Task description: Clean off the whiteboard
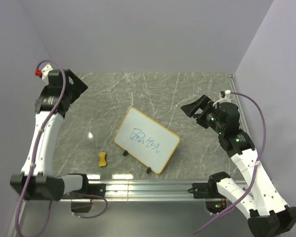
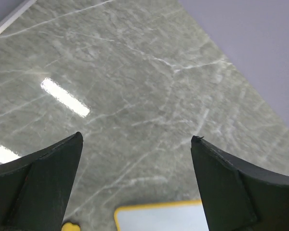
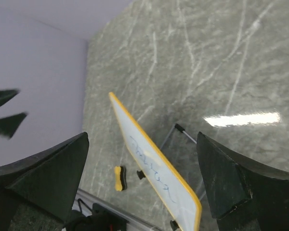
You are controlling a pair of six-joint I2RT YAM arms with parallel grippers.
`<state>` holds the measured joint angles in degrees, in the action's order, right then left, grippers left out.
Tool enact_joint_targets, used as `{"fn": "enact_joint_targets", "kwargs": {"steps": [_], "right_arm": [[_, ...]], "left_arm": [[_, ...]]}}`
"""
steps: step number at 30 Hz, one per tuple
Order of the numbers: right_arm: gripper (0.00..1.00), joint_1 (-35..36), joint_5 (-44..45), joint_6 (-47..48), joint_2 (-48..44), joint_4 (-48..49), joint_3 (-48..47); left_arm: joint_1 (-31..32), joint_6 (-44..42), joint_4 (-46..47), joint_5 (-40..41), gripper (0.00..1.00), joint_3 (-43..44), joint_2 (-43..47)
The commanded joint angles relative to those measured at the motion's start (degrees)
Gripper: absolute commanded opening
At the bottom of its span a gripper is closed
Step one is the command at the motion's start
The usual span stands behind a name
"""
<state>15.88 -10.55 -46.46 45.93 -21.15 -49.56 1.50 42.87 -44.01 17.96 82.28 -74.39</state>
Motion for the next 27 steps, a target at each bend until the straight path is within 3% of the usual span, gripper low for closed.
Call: {"fn": "enact_joint_targets", "kwargs": {"steps": [1,3,5,11,15,19,27], "right_arm": [[1.0,0.03,4.82,0.57,-1.37,-1.26,-6.32],[1.0,0.03,4.49,1.62,-0.23,-3.46,-7.56],[0.99,-0.06,1.42,2.94,1.43,-5.3,-9.23],[0.96,0.03,-5.0,5.41,2.76,-7.51,-10.12],[0.96,0.03,-9.04,6.73,2.85,-6.37,-8.63],[0.91,-0.15,-11.86,6.82,3.99,-5.66,-7.4],[0.9,0.03,-12.48,7.61,4.52,-5.48,-6.34]], "left_arm": [[-0.09,-0.59,-0.32,-9.02,0.99,-5.18,6.79],[-0.18,0.27,1.3,-16.17,0.99,-11.95,9.61],[0.43,2.99,0.16,-17.43,0.99,-15.73,10.49],[3.86,6.35,-7.82,-6.01,0.99,-20.31,16.03],[6.41,8.89,-10.4,-6.52,1.0,-27.07,16.99],[12.89,14.24,-9.16,-7.85,0.99,-35.24,20.94],[19.77,19.53,-12.42,-5.48,0.94,-39.92,19.11]]}}
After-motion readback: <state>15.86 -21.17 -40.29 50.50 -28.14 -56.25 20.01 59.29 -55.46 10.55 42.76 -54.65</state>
